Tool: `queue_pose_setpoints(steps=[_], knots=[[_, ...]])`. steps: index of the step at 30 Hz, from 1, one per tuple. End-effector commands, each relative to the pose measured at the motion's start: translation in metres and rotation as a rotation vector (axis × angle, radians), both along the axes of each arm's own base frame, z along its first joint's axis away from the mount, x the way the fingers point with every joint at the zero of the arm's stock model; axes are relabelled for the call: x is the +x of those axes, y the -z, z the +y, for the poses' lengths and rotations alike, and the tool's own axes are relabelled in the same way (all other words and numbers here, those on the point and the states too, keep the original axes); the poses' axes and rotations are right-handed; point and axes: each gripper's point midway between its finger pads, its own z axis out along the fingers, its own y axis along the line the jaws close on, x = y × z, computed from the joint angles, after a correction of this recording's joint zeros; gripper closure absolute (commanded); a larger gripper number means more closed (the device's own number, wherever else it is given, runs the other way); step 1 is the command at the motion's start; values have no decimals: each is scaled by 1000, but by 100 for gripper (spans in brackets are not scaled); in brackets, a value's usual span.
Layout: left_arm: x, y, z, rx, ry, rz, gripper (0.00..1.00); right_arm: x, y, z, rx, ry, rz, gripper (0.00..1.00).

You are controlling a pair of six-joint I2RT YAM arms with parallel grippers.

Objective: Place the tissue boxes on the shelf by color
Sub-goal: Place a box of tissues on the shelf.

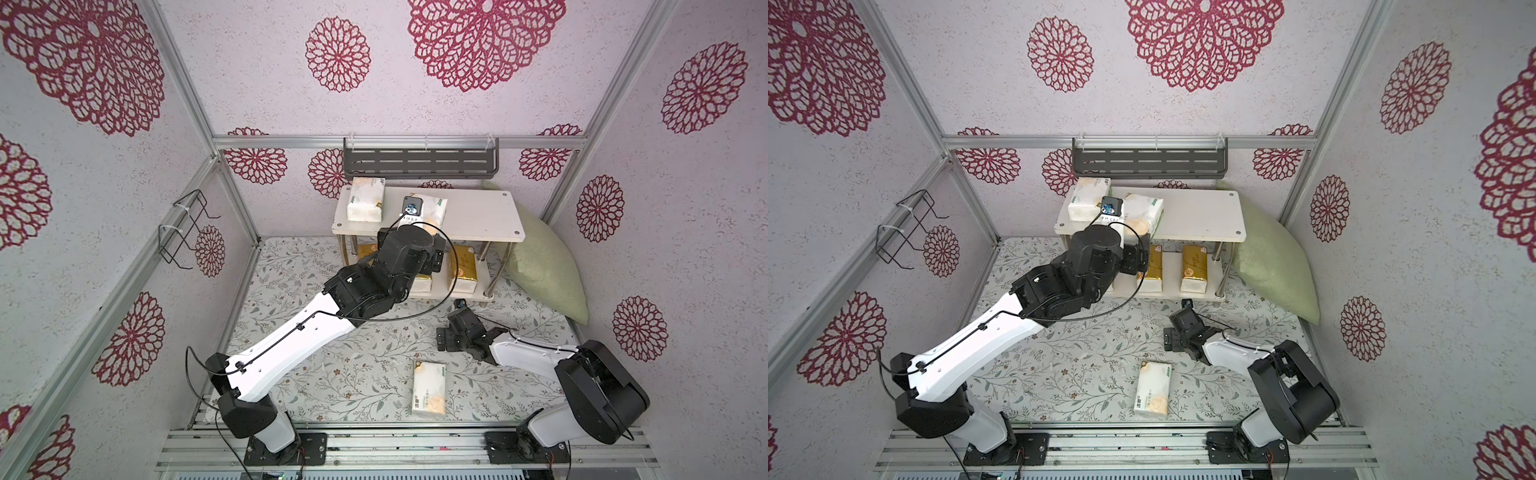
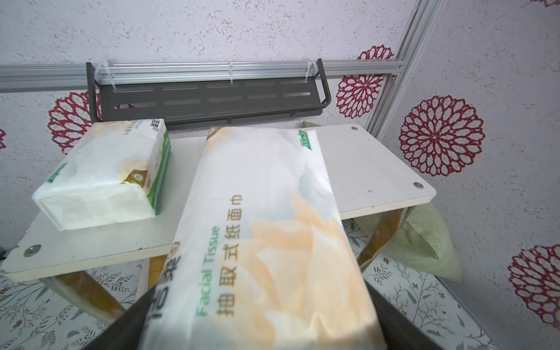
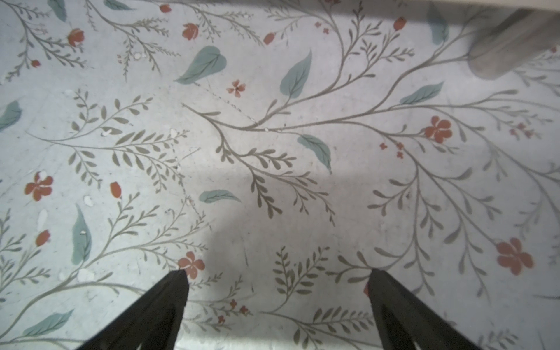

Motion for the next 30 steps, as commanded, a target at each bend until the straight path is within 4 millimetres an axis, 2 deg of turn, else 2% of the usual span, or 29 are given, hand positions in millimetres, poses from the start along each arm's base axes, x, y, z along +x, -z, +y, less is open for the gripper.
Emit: queue_pose_setpoints(steps=[1, 8, 18, 20, 30], knots=[[17, -5, -3, -32, -41, -10, 11, 5, -11, 7, 23, -3, -28, 1], [54, 5, -6, -84, -100, 15, 11, 1, -10, 8, 22, -9, -25, 1], [88, 11, -14, -109, -126, 10, 11, -2, -10, 8, 26, -10, -25, 1], [99, 30, -22, -89, -126, 34, 11, -3, -10, 9, 26, -11, -26, 1], [119, 44, -26, -88, -139, 44, 10, -3, -10, 11, 26, -17, -23, 1]])
